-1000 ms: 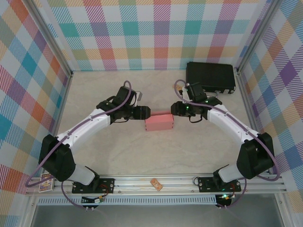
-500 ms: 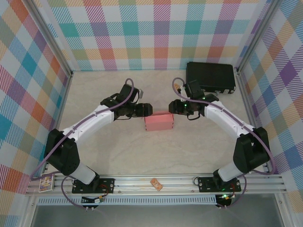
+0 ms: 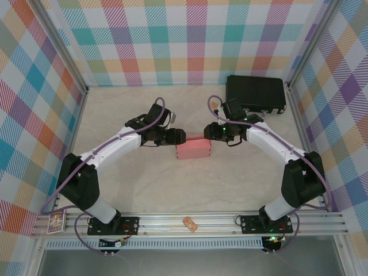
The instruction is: Fold the paper box
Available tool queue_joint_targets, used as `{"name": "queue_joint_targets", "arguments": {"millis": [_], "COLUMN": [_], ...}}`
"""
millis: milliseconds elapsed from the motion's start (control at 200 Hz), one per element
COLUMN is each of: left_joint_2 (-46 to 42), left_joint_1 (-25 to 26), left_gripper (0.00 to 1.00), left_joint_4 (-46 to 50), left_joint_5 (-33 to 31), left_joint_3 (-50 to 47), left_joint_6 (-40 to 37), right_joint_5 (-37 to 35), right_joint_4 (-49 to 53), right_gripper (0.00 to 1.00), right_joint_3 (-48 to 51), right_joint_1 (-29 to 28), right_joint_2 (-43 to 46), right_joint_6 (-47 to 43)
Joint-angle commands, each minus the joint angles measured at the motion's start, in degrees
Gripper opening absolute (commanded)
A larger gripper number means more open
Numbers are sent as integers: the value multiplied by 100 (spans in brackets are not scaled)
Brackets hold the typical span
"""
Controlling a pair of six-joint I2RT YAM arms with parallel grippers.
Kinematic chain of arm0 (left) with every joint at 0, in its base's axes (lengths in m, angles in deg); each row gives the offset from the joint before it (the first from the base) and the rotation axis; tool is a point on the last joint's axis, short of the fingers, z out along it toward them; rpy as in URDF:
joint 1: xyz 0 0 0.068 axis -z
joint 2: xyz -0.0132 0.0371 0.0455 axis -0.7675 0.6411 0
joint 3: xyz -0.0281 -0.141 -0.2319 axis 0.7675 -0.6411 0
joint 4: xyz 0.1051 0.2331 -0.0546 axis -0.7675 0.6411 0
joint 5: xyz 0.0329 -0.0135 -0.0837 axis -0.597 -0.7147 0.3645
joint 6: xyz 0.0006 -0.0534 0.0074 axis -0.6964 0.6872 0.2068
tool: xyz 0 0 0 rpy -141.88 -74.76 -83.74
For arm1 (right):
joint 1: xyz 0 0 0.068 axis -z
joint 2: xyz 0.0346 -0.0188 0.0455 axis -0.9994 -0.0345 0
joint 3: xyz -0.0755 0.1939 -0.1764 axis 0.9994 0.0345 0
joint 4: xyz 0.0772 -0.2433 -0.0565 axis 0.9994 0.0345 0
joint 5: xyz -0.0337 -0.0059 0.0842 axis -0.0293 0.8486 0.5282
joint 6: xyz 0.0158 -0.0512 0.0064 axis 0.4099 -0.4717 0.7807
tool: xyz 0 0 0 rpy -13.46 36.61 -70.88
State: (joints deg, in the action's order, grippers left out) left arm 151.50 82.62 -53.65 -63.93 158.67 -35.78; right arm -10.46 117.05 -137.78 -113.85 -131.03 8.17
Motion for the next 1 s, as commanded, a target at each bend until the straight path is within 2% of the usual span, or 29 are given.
{"name": "queue_joint_targets", "arguments": {"millis": [0, 610, 995], "left_joint_2": [46, 51, 0], "left_joint_1": [-32, -34, -32], "left_gripper": [67, 56, 55], "left_joint_4": [-10, -114, -210], "left_joint_5": [252, 393, 364], "left_joint_3": [56, 20, -41], "left_joint_6": [63, 180, 285], "right_joint_5": [141, 196, 192], "right_joint_4": [44, -120, -250], "right_gripper": [47, 45, 46], "right_joint_3": [-126, -91, -3], "right_joint_1": [29, 29, 33], "right_joint_2": [-37, -65, 20], "right_joint_6": [-42, 98, 213]}}
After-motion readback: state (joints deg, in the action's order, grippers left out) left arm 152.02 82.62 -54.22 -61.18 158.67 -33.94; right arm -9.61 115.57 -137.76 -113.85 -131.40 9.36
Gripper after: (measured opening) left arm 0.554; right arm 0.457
